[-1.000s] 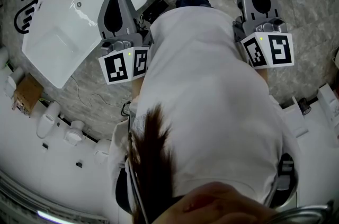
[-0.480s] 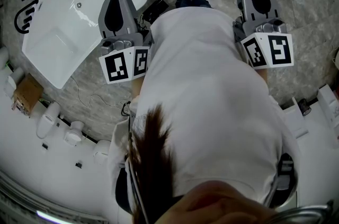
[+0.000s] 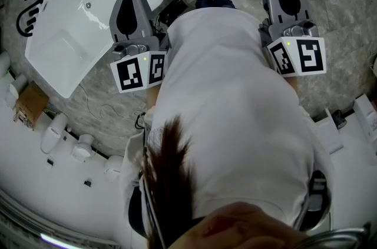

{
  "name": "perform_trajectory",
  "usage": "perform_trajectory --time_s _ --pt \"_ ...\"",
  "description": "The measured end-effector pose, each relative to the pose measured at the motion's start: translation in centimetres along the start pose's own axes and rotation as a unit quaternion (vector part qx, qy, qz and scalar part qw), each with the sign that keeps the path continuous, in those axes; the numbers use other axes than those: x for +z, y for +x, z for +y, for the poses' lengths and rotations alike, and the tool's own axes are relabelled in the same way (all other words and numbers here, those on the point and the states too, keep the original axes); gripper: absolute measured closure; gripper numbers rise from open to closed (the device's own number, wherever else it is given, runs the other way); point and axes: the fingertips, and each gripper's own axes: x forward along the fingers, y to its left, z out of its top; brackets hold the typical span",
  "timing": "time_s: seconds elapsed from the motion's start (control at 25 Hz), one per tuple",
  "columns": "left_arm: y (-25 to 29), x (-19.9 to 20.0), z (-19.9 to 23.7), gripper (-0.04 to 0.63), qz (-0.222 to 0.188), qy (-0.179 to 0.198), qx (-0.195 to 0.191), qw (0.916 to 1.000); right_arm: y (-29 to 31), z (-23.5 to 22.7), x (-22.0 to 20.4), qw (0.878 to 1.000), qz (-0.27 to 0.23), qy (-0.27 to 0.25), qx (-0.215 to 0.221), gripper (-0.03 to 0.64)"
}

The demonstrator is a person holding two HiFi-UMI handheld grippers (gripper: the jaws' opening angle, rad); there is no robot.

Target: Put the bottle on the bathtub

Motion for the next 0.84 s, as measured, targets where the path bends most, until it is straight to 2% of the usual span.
perform_trajectory --time_s 0.84 --pt "-0.52 0.22 -0.26 0.581 -0.004 0.004 0.006 1.0000 -0.69 -0.16 -0.01 1.000 -0.001 -0.001 0.000 0.604"
